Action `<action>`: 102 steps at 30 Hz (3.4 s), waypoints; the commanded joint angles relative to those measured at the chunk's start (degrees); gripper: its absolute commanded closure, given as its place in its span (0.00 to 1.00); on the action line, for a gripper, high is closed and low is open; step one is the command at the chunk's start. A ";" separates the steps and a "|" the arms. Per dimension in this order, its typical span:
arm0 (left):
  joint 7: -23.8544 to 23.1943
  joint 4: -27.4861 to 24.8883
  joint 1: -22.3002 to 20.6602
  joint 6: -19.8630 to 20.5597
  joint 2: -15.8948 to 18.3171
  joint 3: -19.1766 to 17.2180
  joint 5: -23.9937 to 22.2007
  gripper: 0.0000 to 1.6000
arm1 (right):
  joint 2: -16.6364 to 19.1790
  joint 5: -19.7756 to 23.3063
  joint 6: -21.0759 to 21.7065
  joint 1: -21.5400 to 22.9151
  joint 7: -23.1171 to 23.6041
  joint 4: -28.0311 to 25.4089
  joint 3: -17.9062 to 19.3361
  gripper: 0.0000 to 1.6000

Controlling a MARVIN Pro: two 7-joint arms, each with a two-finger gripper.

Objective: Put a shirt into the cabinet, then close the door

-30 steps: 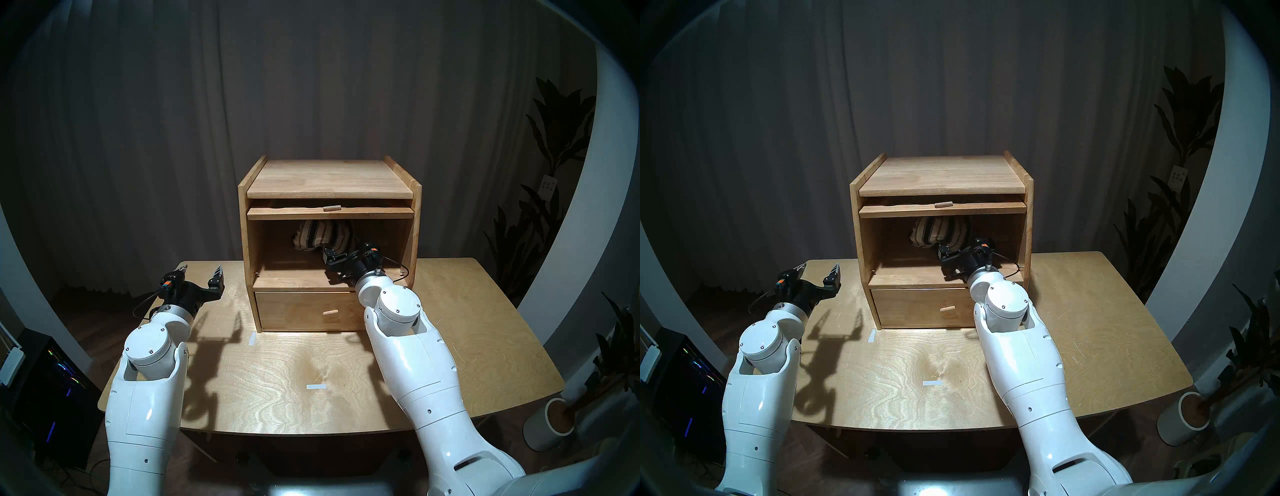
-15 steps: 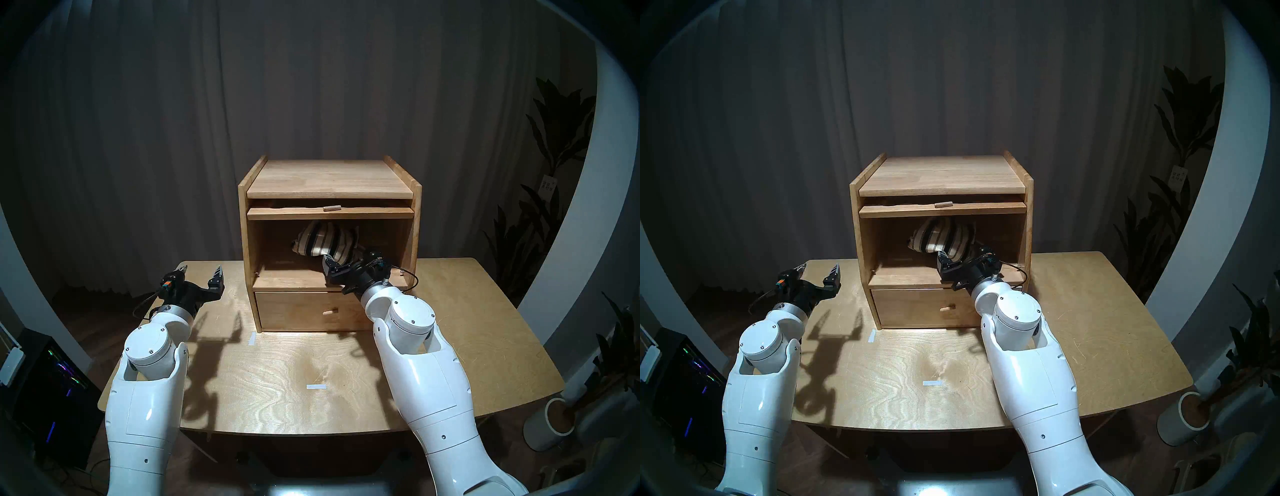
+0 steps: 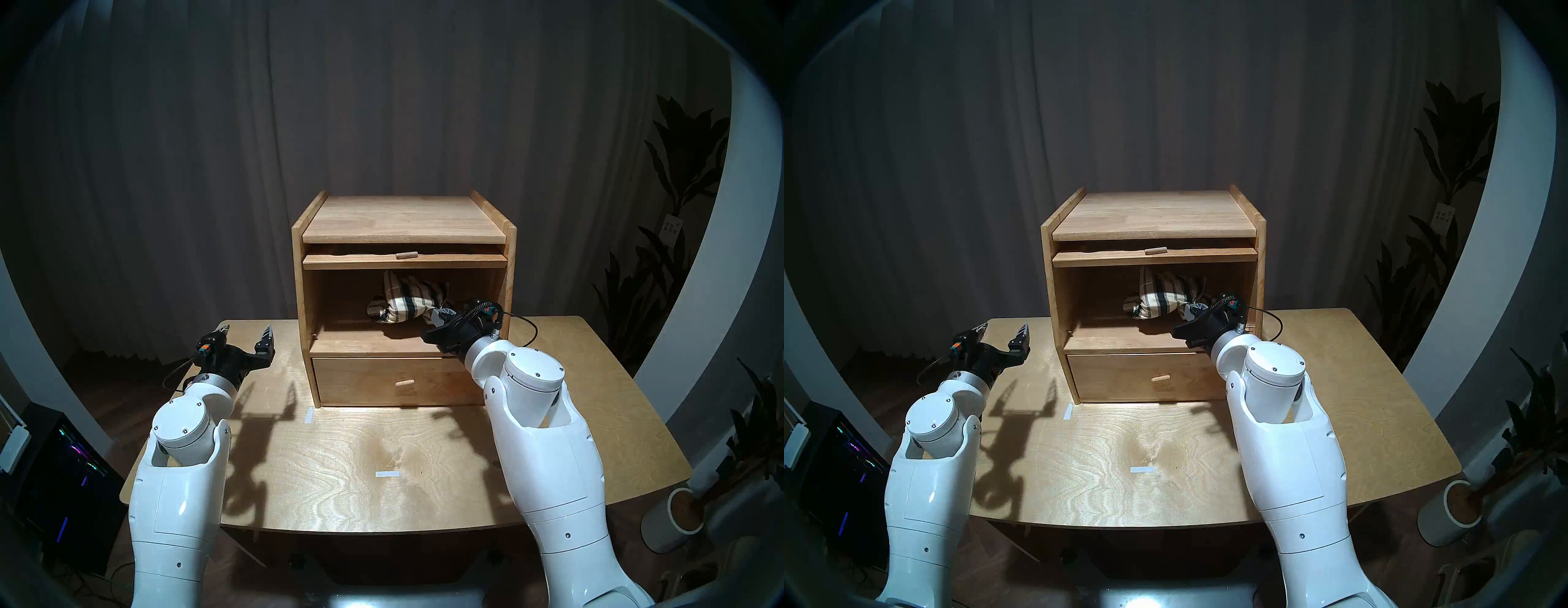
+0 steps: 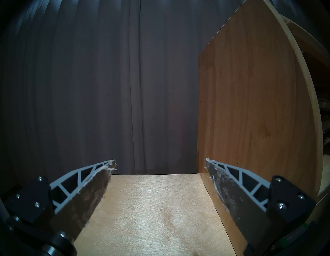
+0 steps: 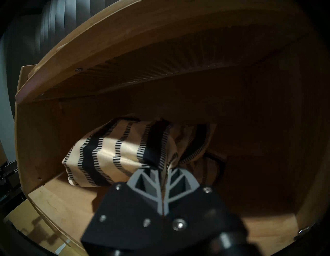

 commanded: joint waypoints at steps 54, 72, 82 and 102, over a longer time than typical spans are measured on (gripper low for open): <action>0.02 -0.90 -0.71 -0.28 0.13 0.18 -0.04 0.00 | 7.65 -1.86 13.63 9.78 18.77 6.77 -3.98 0.00; 0.03 -0.69 -0.77 -0.31 0.17 0.19 -0.06 0.00 | 19.46 -6.87 28.21 20.49 29.58 -0.11 -5.34 0.00; 0.03 -0.64 -0.77 -0.31 0.18 0.19 -0.07 0.00 | 19.99 -2.08 28.21 20.07 40.24 -7.31 -10.33 0.00; 0.02 -0.81 -0.80 -0.36 0.20 0.23 -0.09 0.00 | 17.27 7.36 23.90 25.17 40.16 -23.53 1.79 0.00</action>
